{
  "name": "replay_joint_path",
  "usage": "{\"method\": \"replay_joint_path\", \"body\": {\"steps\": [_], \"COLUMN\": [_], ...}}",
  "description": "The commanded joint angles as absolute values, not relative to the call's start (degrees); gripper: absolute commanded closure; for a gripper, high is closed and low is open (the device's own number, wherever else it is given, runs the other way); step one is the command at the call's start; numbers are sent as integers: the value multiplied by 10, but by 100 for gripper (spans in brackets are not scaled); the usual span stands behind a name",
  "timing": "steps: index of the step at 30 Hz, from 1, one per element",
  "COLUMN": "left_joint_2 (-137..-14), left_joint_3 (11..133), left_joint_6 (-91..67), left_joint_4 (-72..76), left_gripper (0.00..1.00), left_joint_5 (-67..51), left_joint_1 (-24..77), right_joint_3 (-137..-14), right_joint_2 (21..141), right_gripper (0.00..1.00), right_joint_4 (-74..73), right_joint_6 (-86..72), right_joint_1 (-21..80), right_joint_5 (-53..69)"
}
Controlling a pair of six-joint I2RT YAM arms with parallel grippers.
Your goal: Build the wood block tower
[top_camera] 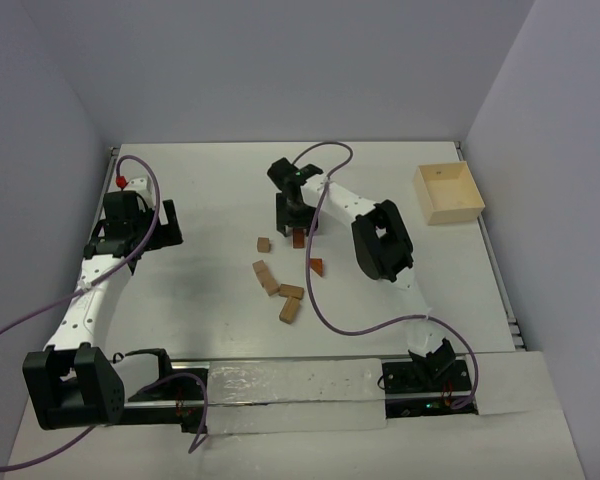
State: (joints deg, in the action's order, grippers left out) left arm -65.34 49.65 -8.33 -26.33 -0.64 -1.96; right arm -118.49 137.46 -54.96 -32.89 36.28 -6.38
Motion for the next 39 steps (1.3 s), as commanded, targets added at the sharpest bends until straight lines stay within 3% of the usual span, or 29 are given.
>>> {"method": "replay_joint_path", "body": {"steps": [1, 4, 16, 20, 25, 29, 33, 39], "left_joint_2": [-648, -641, -605, -613, -644, -716, -730, -782], "left_joint_3": [517, 514, 543, 540, 525, 568, 560, 575], "left_joint_6": [-70, -52, -8, 23, 97, 113, 160, 160], "left_joint_4": [-255, -259, -264, -245, -211, -254, -258, -267], "left_gripper": [1, 1, 1, 7, 12, 27, 27, 30], "left_joint_5": [-12, -38, -157, -176, -143, -183, -224, -195], "left_joint_1": [-20, -20, -19, 13, 134, 175, 205, 266], "right_joint_3": [-1158, -1135, -1005, -923, -788, -706, -642, -611], "right_joint_2": [1341, 1288, 1003, 945, 882, 834, 791, 782], "right_gripper": [29, 29, 0, 0, 0, 0, 0, 0], "right_joint_4": [-542, -527, -445, -434, -401, -379, -369, -367], "right_joint_6": [-324, -304, -118, -62, -15, 17, 51, 41], "right_joint_1": [373, 379, 379, 374, 321, 281, 272, 268], "right_joint_5": [-56, -46, -14, -1, 72, 69, 75, 83]}}
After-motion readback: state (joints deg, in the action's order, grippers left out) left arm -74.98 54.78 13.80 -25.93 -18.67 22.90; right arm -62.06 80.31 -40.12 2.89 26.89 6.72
